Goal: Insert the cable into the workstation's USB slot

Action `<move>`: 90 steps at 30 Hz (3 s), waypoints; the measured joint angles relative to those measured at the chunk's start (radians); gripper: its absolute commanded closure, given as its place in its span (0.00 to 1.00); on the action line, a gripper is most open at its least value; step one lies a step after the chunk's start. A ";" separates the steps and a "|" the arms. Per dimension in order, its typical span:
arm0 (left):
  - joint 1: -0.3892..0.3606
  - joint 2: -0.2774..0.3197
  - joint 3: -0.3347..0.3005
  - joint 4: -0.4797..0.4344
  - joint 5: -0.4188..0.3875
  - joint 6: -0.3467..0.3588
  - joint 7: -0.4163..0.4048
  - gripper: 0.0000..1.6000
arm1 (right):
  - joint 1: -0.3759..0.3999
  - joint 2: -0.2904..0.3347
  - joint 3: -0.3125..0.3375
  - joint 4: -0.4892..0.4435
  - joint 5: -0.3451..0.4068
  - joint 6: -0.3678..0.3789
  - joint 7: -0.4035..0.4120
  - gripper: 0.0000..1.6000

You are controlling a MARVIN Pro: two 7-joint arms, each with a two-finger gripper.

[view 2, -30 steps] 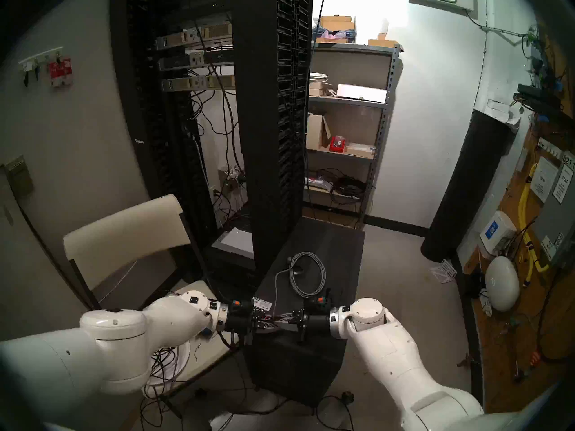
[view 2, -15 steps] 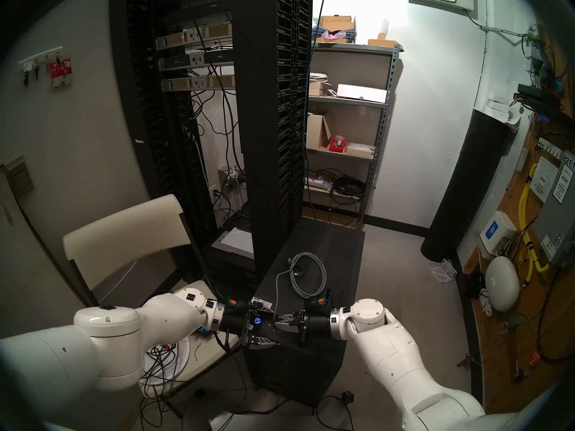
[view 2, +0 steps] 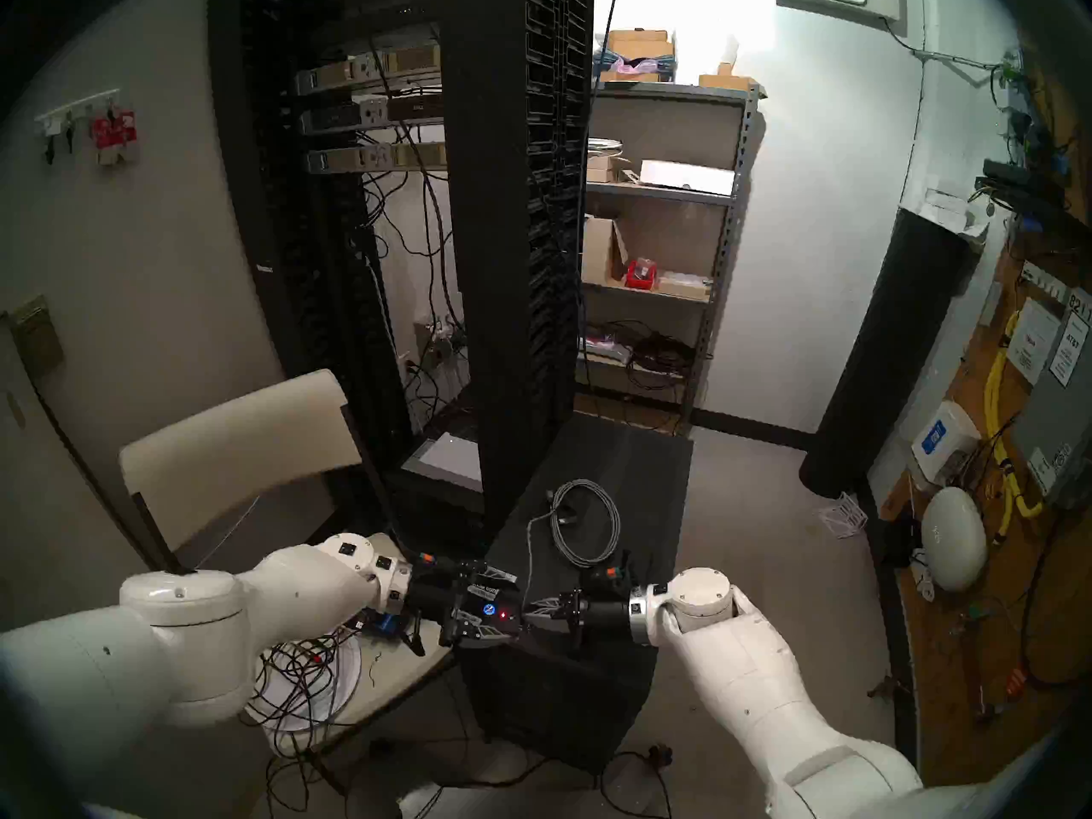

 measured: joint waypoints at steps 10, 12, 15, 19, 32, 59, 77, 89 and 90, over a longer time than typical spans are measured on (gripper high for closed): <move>-0.040 0.037 -0.066 0.000 -0.053 0.037 -0.024 0.00 | 0.007 0.000 -0.004 0.017 0.002 0.003 0.001 1.00; -0.046 0.039 -0.082 0.000 -0.066 0.044 -0.026 0.00 | 0.012 -0.001 -0.007 0.024 0.003 0.003 0.002 1.00; -0.049 0.039 -0.103 0.001 -0.083 0.051 -0.026 0.00 | 0.022 -0.004 -0.013 0.037 0.004 0.003 0.004 1.00; -0.049 0.035 -0.123 0.007 -0.100 0.054 -0.018 0.00 | 0.032 -0.010 -0.018 0.053 0.006 0.002 0.006 1.00; -0.053 0.027 -0.158 0.021 -0.123 0.062 0.004 0.00 | 0.032 0.002 -0.024 0.051 0.020 0.019 0.028 1.00; -0.052 0.011 -0.178 0.058 -0.126 0.029 -0.029 0.00 | 0.013 0.010 -0.053 0.105 -0.002 0.038 0.037 1.00; -0.055 -0.003 -0.185 0.084 -0.126 0.043 -0.040 0.00 | -0.045 0.037 -0.010 -0.004 0.023 0.052 0.077 1.00; -0.061 -0.003 -0.187 0.088 -0.125 0.066 -0.061 0.00 | -0.079 0.077 0.043 -0.132 0.036 0.088 0.076 0.84; -0.061 -0.004 -0.188 0.093 -0.125 0.067 -0.063 0.00 | -0.079 0.077 0.043 -0.132 0.032 0.092 0.066 0.71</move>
